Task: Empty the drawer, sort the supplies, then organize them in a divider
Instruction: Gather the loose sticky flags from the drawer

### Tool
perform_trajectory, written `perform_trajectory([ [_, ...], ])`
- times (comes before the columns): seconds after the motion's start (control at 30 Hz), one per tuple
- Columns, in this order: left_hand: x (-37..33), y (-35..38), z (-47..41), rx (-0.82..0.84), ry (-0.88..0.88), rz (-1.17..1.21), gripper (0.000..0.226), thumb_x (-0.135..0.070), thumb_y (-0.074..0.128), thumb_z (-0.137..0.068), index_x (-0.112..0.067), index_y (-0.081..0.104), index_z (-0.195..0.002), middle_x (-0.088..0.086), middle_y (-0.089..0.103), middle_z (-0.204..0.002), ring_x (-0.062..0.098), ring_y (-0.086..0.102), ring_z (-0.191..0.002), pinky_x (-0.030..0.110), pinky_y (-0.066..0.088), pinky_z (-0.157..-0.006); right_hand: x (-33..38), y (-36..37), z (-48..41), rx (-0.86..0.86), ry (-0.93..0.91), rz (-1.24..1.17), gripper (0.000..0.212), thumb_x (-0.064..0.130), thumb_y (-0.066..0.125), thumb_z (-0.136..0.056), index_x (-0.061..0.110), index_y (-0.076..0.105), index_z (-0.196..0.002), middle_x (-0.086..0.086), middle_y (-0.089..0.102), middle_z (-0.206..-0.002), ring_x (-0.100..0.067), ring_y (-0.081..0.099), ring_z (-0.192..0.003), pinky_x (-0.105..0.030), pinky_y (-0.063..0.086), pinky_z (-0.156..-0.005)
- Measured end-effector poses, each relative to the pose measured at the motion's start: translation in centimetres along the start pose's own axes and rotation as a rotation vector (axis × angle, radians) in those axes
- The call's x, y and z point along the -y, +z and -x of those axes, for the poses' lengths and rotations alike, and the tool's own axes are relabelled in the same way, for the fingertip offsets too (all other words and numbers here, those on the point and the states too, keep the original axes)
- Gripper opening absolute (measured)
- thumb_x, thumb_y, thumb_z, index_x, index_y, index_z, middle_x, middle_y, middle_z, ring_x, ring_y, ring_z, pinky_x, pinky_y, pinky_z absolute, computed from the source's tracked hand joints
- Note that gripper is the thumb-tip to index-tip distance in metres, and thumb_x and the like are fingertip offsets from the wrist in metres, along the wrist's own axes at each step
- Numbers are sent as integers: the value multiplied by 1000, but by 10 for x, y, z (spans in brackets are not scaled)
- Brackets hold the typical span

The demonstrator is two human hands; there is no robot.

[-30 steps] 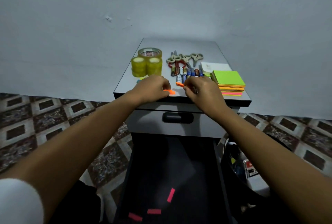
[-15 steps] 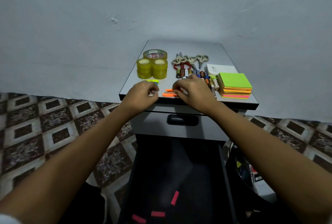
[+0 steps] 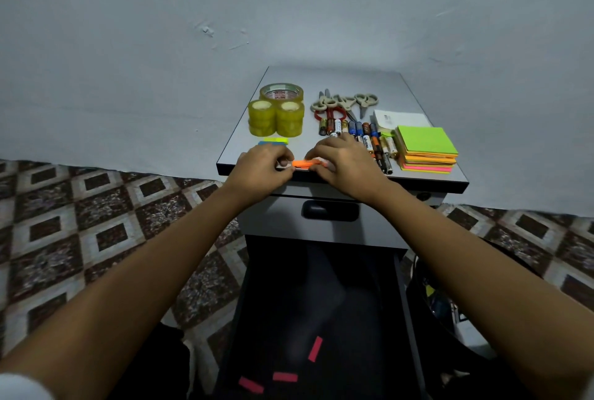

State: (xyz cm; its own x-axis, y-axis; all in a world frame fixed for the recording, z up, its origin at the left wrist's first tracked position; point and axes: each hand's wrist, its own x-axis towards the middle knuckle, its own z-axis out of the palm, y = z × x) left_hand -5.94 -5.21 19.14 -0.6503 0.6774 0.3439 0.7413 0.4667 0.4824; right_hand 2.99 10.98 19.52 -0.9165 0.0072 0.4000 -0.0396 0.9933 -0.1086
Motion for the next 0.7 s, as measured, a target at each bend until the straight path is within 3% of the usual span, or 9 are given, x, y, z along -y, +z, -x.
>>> perform_trajectory([
  [0.1,-2,0,-1,9,-12,16,20,-19,61,-87,-11,66,-105,-2,59,-91,20,59,-92,41,48,-86,0,-7,4,-37,92,56,29,32,51,-94,19,61,-118,-8,60,-116,-28,48,-109,-38,37,-86],
  [0.27,-7,5,-4,7,-21,13,21,-18,60,-87,-12,66,-105,-3,59,-91,20,58,-92,40,47,-87,3,-9,8,68,176,197,33,37,45,-96,22,52,-125,-3,62,-119,-26,46,-118,-43,31,-98],
  [0.53,-11,12,-7,-13,-34,19,19,-15,62,-85,-12,66,-103,-5,58,-86,20,59,-90,40,47,-87,9,-3,4,54,217,83,29,28,49,-96,18,56,-122,-5,63,-116,-25,48,-114,-37,34,-90],
  [0.7,-10,12,-9,-17,-33,20,19,-18,63,-86,-11,68,-103,4,67,-96,20,60,-92,39,47,-88,10,-1,3,53,223,47,26,25,50,-95,16,61,-116,-8,63,-112,-26,49,-110,-39,37,-89],
])
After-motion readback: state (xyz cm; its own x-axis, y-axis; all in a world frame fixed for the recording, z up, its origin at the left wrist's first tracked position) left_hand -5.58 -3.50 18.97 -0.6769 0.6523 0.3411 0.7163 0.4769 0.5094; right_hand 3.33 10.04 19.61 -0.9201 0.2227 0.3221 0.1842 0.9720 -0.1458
